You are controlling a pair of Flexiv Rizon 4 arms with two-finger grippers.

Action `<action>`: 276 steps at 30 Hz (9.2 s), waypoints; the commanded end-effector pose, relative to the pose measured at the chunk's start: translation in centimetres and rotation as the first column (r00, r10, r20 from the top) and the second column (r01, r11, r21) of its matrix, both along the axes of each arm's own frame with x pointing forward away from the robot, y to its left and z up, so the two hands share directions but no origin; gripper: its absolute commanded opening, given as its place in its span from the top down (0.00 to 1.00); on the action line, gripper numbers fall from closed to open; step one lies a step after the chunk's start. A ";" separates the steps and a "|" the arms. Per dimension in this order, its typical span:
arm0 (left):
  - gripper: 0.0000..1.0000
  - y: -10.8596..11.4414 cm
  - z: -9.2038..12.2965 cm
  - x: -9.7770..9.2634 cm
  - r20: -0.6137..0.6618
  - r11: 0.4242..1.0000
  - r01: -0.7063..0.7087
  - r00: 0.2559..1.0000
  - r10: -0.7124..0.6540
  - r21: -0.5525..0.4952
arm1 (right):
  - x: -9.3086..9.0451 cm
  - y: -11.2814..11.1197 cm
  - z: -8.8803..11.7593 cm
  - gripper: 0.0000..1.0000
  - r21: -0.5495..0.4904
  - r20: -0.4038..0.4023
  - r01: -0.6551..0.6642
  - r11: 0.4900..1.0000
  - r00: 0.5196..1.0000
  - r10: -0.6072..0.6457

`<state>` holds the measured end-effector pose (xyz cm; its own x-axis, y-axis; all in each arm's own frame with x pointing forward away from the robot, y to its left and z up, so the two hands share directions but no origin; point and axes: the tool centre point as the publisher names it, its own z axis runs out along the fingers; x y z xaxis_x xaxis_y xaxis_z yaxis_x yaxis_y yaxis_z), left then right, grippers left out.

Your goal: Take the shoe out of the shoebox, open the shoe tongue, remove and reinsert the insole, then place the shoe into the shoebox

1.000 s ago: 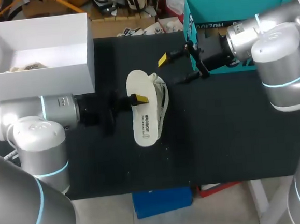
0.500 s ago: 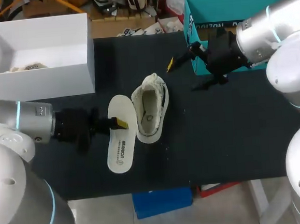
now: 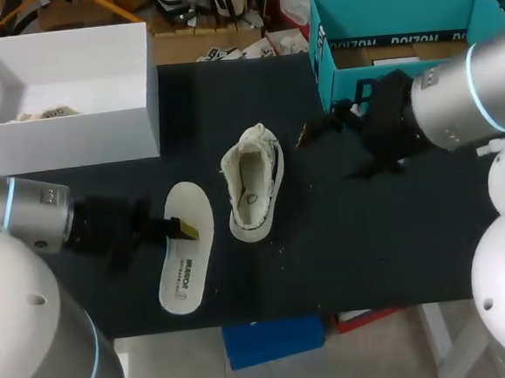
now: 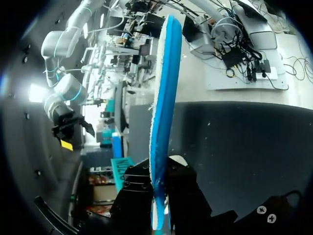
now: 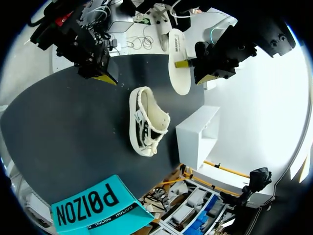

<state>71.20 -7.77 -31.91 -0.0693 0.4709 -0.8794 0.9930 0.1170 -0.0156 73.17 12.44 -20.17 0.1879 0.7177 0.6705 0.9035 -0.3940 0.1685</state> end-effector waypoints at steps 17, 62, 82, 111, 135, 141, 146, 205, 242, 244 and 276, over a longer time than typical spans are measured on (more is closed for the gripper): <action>1.00 -2.9 -1.5 0.5 -0.131 0.993 0.111 0.986 -0.104 0.048 | -2.0 -0.7 0.4 0.00 -0.036 0.086 0.076 0.996 0.994 -0.073; 1.00 -9.7 -4.8 7.8 -0.329 0.973 0.228 0.923 -0.201 0.046 | -2.0 -0.7 0.4 0.00 -0.036 0.086 0.076 0.996 0.994 -0.073; 1.00 -11.5 -6.0 12.1 -0.283 0.982 0.170 0.948 -0.142 0.077 | -2.0 -0.7 0.4 0.00 -0.036 0.086 0.076 0.996 0.994 -0.073; 0.35 -11.3 -5.9 13.4 -0.259 0.979 0.134 0.961 -0.092 0.151 | -2.0 -0.7 0.4 0.00 -0.036 0.086 0.076 0.996 0.994 -0.073; 0.54 -9.9 -4.3 9.5 -0.247 0.957 0.243 0.948 -0.200 0.158 | -2.0 -0.7 0.4 0.00 -0.036 0.086 0.076 0.996 0.994 -0.073; 0.59 -9.9 -4.0 9.0 -0.245 0.950 0.267 0.943 -0.224 0.160 | -2.0 -0.7 0.4 0.00 -0.036 0.086 0.076 0.996 0.994 -0.073; 1.00 -10.0 -4.0 8.8 -0.240 0.947 0.278 0.942 -0.236 0.163 | -2.0 -0.7 0.4 0.00 -0.036 0.086 0.076 0.996 0.994 -0.073; 0.20 -10.9 -3.5 11.6 -0.108 0.963 0.164 0.984 -0.144 0.212 | -2.0 -0.7 0.4 0.00 -0.036 0.086 0.076 0.996 0.994 -0.073; 1.00 -11.6 -5.4 11.9 -0.111 0.950 0.152 0.986 -0.126 0.271 | -2.0 -0.7 0.4 0.00 -0.036 0.086 0.076 0.996 0.994 -0.073; 1.00 -11.7 -5.7 12.2 -0.108 0.949 0.137 0.988 -0.110 0.283 | -2.0 -0.7 0.4 0.00 -0.036 0.086 0.076 0.996 0.994 -0.073; 1.00 -9.4 -2.9 9.7 0.021 0.910 0.169 0.981 -0.191 0.379 | -2.0 -0.7 0.4 0.00 -0.036 0.086 0.076 0.996 0.994 -0.073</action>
<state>81.22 -16.68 -34.56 0.0869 0.7464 -0.6598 0.9957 -0.0863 0.0334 71.24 11.63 -19.79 0.1835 0.7287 0.6598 0.8555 -0.4490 0.2579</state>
